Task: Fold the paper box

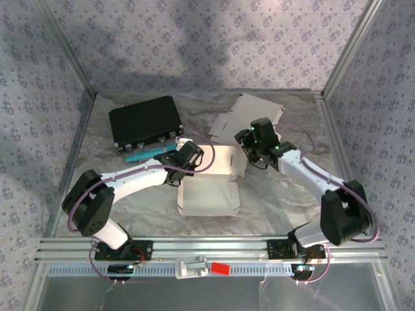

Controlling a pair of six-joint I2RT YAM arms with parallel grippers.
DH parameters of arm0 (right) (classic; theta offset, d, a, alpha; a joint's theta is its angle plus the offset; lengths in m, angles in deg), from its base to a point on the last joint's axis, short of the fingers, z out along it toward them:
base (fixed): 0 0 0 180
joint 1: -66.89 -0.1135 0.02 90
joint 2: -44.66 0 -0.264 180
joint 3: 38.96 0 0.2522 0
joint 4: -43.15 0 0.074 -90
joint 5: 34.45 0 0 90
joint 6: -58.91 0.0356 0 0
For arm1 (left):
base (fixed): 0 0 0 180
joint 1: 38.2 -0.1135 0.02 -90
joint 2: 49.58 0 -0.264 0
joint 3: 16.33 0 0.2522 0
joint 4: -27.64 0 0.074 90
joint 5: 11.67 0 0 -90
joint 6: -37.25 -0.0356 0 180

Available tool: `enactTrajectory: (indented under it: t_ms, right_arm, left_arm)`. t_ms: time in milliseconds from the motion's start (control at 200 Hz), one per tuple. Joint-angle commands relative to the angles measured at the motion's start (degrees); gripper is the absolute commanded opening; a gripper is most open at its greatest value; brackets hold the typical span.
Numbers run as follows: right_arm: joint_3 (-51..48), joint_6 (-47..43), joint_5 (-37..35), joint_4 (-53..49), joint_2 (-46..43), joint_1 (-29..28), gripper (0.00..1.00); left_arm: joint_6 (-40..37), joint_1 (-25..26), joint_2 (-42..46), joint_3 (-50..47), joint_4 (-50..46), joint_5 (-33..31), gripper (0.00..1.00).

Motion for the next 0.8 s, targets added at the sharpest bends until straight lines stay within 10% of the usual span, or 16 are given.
enactTrajectory:
  t_ms: [0, 795]
  right_arm:
    - [4.38, -4.25, 3.25, -0.18, 3.12, 0.68, 0.53]
    - [6.26, -2.57, 11.42, 1.53, 7.86, -0.86, 0.45]
  left_arm:
    - [0.71, -0.41, -0.77, 1.81, -3.15, -1.72, 0.00]
    - [0.43, -0.82, -1.60, 2.72, -1.97, 0.31, 0.00]
